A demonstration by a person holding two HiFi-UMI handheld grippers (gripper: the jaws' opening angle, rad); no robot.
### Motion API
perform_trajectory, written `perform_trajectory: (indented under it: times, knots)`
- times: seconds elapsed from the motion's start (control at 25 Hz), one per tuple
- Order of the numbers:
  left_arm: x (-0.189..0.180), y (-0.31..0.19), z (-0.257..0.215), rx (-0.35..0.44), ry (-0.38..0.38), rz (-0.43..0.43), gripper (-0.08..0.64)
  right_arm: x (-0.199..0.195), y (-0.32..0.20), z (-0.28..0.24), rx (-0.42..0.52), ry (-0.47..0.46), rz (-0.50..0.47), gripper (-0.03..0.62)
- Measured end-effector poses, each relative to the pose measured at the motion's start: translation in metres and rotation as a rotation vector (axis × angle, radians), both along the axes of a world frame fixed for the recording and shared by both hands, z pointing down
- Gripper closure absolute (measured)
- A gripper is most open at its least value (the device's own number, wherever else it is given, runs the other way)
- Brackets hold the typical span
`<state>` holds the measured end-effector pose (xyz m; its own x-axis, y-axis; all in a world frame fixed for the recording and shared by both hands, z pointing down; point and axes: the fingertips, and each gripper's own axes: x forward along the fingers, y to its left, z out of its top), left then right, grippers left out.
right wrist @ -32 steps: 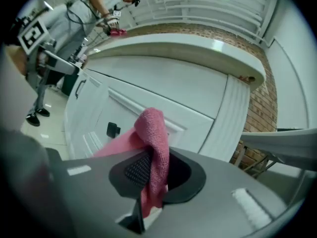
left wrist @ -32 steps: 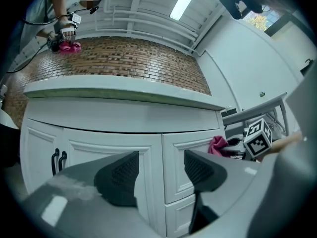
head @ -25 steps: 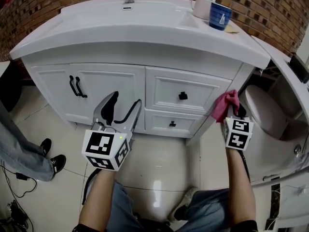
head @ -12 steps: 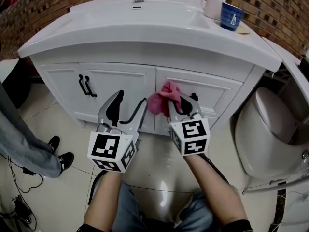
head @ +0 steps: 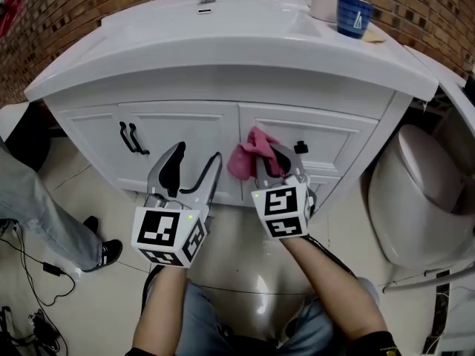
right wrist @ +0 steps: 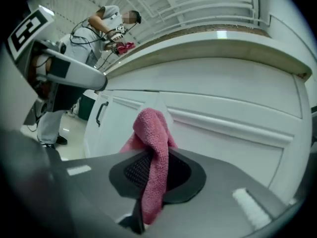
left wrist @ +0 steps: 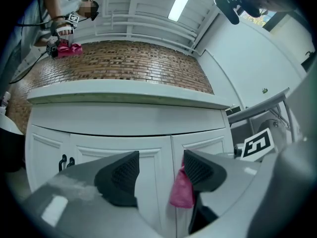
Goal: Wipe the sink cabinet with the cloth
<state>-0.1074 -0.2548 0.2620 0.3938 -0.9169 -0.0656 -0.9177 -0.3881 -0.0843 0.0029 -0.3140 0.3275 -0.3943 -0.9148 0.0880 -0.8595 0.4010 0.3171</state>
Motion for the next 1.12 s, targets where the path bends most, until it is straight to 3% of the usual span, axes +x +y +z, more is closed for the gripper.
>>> perform_trajectory:
  times: [0.24,0.4,0.56,0.76,0.88,1.04,1.12]
  knots:
    - [0.020,-0.004,0.000,0.000,0.017,0.046,0.279,0.069,0.019,-0.013,0.059,0.092,0.072,0.550]
    - [0.035,-0.004,0.002,-0.005,0.022,0.073,0.279,0.124,0.028,-0.001,0.033,0.123,0.167,0.551]
    - [0.042,-0.005,0.004,-0.007,0.022,0.083,0.279,0.215,0.022,0.013,-0.033,0.063,0.334,0.550]
    - [0.045,-0.009,0.008,-0.014,0.026,0.081,0.279,0.282,0.026,0.013,-0.054,-0.028,0.493,0.549]
    - [0.044,-0.009,0.009,-0.016,0.022,0.076,0.279,0.254,0.036,0.013,-0.069,-0.097,0.415,0.549]
    - [0.033,-0.012,0.007,-0.014,0.028,0.054,0.279,0.124,0.049,0.031,-0.164,-0.229,0.096,0.549]
    - [0.027,-0.011,0.005,-0.010,0.039,0.039,0.279,0.070,0.049,0.038,-0.187,-0.234,-0.019,0.549]
